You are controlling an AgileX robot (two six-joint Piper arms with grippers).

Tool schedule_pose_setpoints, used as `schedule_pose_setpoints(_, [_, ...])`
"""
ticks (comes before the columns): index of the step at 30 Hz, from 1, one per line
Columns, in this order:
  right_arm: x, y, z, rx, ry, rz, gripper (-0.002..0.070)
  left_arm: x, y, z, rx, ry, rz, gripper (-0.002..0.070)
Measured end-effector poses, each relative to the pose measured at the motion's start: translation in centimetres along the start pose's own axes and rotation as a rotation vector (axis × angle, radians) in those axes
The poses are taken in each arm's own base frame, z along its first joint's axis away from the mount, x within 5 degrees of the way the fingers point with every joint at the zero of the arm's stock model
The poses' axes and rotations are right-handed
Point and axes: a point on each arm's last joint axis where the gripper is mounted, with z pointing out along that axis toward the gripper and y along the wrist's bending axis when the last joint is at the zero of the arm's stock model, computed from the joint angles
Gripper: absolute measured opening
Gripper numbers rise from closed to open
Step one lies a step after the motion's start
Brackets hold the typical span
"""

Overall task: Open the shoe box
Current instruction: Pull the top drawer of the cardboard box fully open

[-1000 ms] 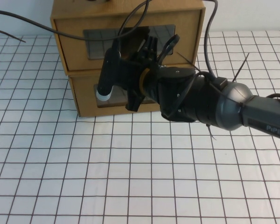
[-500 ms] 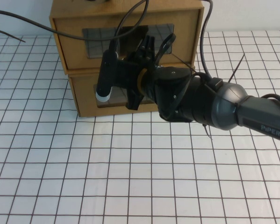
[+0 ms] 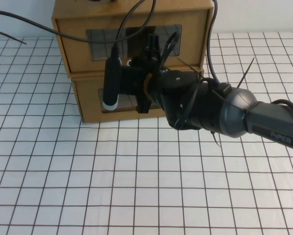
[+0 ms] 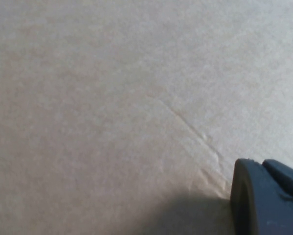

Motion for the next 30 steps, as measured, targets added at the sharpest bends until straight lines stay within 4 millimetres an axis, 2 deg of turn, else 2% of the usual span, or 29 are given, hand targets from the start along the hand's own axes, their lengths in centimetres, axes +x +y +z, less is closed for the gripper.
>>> schedule_pose_setpoints(6, [0.1, 0.1, 0.2, 0.016, 0.016, -0.041, 0.0015, 0.0, 0.0, 0.0, 0.0, 0.0, 0.0, -0.0002])
schedule_pose_setpoints(14, [-0.2, 0.5, -0.3, 0.019, 0.042, -0.023, 0.0013, 0.1, 0.0, 0.0, 0.003, 0.006, -0.005, -0.0002])
schedule_pose_setpoints(21, [-0.4, 1.2, -2.4, -0.002, 0.053, -0.041, 0.0008, 0.2, -0.1, 0.0, 0.012, 0.018, -0.012, -0.0002])
schedule_pose_setpoints(30, [-0.6, 2.5, -6.3, -0.049, 0.035, -0.025, 0.0008, 0.2, -0.1, 0.0, 0.012, 0.018, -0.017, -0.0002])
